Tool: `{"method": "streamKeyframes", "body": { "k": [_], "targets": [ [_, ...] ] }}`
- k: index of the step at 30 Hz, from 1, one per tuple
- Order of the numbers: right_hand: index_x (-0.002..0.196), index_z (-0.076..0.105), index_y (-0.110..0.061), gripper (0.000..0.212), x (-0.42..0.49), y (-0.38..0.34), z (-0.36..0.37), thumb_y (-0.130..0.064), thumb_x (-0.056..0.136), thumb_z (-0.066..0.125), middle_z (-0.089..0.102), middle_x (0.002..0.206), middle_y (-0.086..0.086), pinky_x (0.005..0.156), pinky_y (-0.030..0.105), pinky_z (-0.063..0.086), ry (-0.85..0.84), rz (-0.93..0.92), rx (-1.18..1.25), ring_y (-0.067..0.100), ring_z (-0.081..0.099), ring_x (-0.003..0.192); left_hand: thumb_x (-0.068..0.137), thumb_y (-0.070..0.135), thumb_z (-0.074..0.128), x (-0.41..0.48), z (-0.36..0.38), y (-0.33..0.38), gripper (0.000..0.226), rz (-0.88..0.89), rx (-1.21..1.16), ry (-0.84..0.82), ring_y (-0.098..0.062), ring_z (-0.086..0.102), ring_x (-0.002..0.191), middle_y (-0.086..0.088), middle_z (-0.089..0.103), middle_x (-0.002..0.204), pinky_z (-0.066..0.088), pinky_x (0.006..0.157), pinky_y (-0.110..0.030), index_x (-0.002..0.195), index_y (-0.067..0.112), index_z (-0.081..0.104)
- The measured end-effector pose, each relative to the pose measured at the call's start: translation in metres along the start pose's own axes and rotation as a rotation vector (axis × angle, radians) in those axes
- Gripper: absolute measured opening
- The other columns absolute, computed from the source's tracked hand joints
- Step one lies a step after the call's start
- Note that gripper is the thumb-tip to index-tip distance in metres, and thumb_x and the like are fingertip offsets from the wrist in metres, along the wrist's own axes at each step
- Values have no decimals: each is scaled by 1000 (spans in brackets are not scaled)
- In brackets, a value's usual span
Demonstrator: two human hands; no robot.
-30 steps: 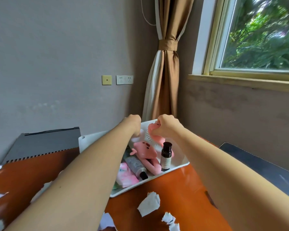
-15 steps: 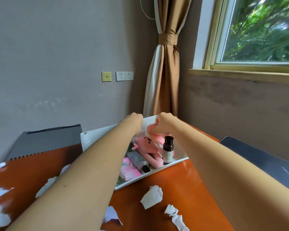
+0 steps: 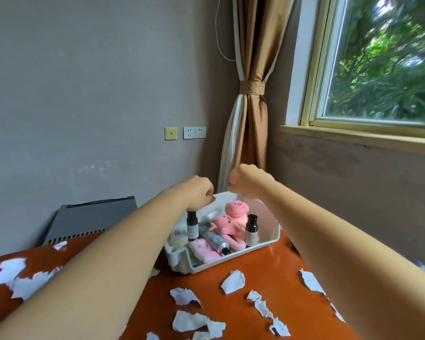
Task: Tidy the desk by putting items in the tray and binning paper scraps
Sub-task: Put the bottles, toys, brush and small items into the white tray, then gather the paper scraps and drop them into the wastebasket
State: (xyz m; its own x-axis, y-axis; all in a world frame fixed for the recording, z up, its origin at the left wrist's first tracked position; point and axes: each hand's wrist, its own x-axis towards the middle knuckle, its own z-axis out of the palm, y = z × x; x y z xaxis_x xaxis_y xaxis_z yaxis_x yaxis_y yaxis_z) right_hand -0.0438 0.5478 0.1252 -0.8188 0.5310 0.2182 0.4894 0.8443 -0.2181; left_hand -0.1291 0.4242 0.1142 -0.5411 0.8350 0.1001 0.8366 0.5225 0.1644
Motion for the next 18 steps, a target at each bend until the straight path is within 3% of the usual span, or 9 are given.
{"method": "streamKeyframes", "body": {
  "k": [5, 11, 16, 18],
  "targets": [
    [117, 63, -11, 31, -47, -34, -20, -26, 91, 54, 64, 113, 12, 91, 42, 53, -99, -69, -25, 33, 62, 100, 95, 29, 49, -74, -24, 4, 25, 44, -45, -11, -25, 59, 103, -7, 62, 116, 49, 91, -39, 111, 15, 63],
    [116, 64, -12, 27, -113, -82, -25, -22, 91, 58, 65, 116, 9, 83, 32, 53, -104, -187, 65, 28, 63, 97, 96, 31, 48, -169, -47, -7, 32, 31, 6, -32, -20, 57, 108, -3, 57, 126, 49, 91, -35, 125, 20, 56],
    [114, 65, -17, 26, -163, -127, -15, -25, 90, 59, 66, 117, 6, 86, 30, 54, -141, -234, 82, 24, 63, 97, 96, 33, 47, -247, -46, -25, 27, 56, 86, -61, -11, 57, 81, 2, 62, 105, 42, 65, -23, 116, 22, 60],
    [121, 62, -17, 31, -187, -146, -10, -27, 93, 55, 63, 121, 5, 91, 28, 52, -203, -245, 59, 23, 62, 103, 96, 35, 47, -279, -44, -32, 29, 47, 122, -74, -14, 58, 91, 1, 61, 112, 45, 70, -25, 119, 22, 59]
  ]
}}
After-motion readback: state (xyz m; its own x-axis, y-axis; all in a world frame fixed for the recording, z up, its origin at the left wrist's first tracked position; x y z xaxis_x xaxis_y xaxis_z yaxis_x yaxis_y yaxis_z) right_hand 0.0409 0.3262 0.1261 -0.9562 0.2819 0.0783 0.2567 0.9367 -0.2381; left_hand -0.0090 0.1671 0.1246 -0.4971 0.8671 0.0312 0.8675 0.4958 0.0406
